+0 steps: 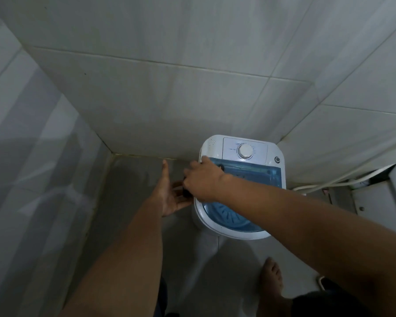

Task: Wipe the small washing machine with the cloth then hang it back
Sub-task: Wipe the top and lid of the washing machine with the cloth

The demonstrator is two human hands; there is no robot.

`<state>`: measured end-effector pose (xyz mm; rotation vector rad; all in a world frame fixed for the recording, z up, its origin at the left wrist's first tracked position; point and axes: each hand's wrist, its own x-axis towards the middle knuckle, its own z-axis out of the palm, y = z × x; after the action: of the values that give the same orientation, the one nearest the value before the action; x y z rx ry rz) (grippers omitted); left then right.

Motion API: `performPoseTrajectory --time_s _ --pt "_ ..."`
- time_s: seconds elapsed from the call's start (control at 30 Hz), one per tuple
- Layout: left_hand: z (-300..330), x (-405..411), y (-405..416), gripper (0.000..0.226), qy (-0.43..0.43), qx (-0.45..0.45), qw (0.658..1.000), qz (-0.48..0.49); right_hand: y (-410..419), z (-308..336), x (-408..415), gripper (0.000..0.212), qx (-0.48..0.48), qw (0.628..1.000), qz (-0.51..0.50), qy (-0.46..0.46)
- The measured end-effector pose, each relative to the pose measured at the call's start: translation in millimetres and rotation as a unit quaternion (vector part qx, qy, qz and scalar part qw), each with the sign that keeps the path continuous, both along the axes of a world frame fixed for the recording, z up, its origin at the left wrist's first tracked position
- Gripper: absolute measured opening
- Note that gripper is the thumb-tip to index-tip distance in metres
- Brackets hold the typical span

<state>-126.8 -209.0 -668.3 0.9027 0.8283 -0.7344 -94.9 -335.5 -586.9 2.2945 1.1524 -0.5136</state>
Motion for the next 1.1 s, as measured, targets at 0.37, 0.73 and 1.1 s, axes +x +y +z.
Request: performPoseTrajectory --time_s 0.37,0.73,1.1 --pt "0 1 -1 0.113 0.002 -0.009 1.000 0.011 34 12 31 0.021 -0.044 0.989 -0.118 0.078" --pt "6 2 -5 0.121 0.019 0.004 1.000 0.011 -18 2 56 0.042 0.070 0.987 -0.141 -0.042" --pt "7 0 -5 0.108 0.006 -0.012 0.999 -0.047 -74 -40 -23 0.040 0.242 0.968 0.056 0.037"
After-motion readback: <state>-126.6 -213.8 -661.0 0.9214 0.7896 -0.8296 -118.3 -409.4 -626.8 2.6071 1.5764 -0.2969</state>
